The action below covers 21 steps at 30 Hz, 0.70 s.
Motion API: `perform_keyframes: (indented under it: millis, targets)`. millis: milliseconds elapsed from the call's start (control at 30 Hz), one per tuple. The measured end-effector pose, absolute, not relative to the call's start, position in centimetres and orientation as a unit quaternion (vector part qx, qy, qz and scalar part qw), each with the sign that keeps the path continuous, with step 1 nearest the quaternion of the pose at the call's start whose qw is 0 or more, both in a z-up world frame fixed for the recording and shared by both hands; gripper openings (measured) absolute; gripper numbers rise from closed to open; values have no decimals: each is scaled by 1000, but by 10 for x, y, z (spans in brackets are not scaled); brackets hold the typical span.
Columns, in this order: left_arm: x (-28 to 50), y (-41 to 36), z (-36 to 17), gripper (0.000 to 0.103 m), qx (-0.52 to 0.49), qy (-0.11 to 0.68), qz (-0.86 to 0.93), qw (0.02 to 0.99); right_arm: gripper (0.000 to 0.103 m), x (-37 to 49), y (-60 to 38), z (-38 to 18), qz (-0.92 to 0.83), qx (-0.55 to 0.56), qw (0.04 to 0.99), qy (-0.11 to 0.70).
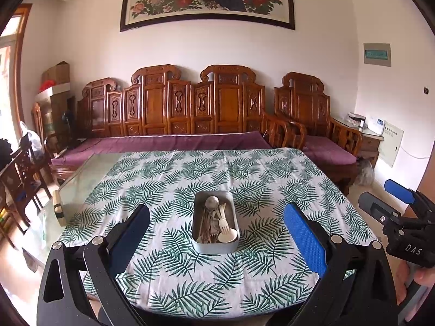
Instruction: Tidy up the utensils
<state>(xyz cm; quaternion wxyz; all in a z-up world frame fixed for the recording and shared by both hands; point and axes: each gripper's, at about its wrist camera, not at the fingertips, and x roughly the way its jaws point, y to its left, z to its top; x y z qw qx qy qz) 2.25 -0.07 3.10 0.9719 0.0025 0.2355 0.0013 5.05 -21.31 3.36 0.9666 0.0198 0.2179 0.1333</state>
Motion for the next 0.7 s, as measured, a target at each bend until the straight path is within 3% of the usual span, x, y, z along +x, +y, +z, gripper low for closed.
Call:
perform_keyframes:
  millis: [700]
  targets:
    - [21, -1, 31, 95, 3, 235, -2, 972, 100, 50, -213, 32, 133, 21, 967, 218]
